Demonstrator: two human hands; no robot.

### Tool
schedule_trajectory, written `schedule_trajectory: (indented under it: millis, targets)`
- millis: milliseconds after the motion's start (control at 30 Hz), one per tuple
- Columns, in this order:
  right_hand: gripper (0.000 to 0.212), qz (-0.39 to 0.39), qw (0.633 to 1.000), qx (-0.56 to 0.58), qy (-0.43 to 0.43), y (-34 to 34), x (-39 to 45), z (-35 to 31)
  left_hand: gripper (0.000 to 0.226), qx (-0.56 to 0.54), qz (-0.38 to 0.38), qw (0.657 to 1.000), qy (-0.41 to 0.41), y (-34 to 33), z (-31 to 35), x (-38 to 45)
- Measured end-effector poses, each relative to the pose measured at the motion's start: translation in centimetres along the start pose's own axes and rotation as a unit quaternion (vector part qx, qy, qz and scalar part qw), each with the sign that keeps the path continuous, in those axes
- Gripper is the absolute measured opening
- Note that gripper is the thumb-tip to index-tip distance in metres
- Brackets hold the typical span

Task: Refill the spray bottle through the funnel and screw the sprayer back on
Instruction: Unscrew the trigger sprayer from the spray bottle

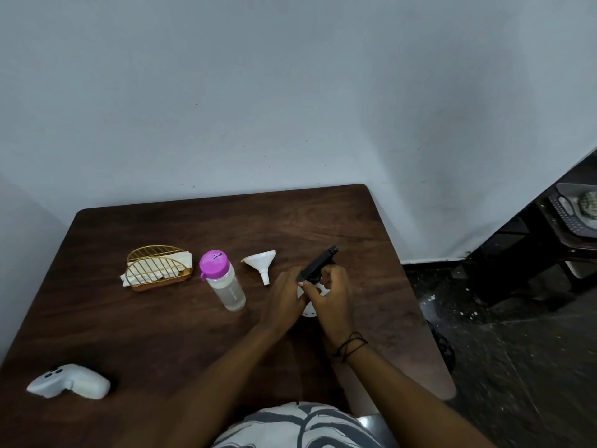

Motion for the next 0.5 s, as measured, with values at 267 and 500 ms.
schedule_trajectory:
  millis: [267, 500]
  targets:
    - [0.023, 0.018, 0.999, -0.035, 0.034, 0.1, 0.5, -0.2, 0.017, -0.028, 0.024, 0.999, 0.004, -1.0, -0.4, 0.9]
    - [0.01, -0.034, 0.99, -0.093, 0.097, 0.3, 0.7, -0.1, 0.031, -0.031, 0.052, 0.998, -0.003, -1.3, -0.4, 0.6]
Point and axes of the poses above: each hand's wrist, its own x-axis towards the middle knuckle, its own y-axis out of the back of the hand, z = x × y, the point moved 2 cm from there along x, towards the middle knuckle, and after that the axes turned 4 degrees about -y, right-handed, at the moved point
